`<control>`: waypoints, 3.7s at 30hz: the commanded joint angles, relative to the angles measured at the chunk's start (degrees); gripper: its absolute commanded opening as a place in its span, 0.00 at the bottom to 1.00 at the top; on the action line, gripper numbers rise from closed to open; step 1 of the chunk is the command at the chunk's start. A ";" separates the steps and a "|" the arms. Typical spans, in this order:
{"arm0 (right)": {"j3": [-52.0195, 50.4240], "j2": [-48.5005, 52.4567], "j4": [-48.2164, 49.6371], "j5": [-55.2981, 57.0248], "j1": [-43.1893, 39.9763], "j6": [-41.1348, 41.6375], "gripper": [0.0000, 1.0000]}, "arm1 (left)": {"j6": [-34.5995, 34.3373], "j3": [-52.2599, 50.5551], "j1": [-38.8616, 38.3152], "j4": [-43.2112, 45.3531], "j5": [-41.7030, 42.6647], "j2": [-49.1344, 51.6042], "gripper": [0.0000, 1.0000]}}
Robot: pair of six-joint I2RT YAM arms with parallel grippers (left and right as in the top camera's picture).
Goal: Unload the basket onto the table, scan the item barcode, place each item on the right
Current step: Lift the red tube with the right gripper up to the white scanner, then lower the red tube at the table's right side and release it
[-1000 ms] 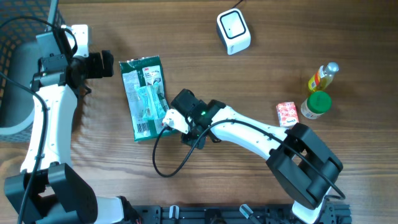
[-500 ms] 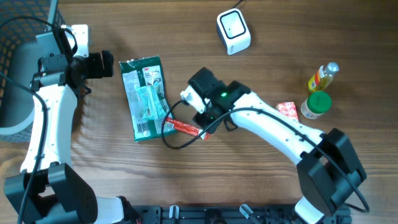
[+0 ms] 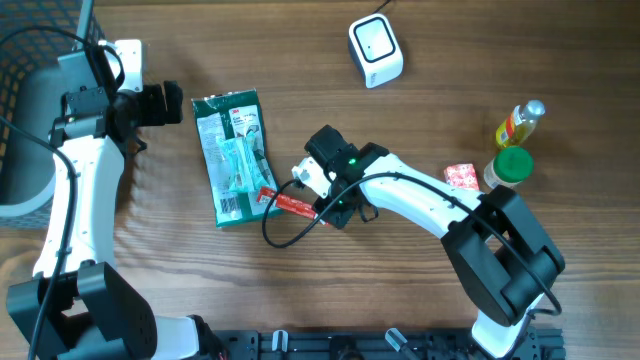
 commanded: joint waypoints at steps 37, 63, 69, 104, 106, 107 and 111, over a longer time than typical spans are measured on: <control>-1.38 2.78 3.72 -2.56 0.28 -1.70 0.11 | 0.70 0.76 0.17 0.15 0.68 -0.74 1.00; 16.81 -17.00 -10.10 26.05 -9.35 -24.37 0.04 | 0.72 0.76 0.17 0.15 0.68 -0.74 1.00; 16.70 -8.04 0.76 39.98 -11.80 -32.37 0.04 | 0.70 0.76 0.17 0.15 0.68 -0.74 1.00; 16.70 14.58 31.91 60.41 -17.25 -42.38 0.04 | 0.70 0.76 0.17 0.15 0.66 -0.74 1.00; 16.70 15.10 31.87 60.67 -17.22 -42.49 0.04 | 0.70 0.76 0.17 0.15 0.68 -0.74 1.00; 16.70 15.15 31.74 61.00 -17.18 -43.39 0.04 | 0.70 0.76 0.17 0.15 0.66 -0.74 1.00; 16.70 15.19 28.70 61.00 -16.98 -49.00 0.04 | 0.70 0.76 0.17 0.15 0.68 -0.74 1.00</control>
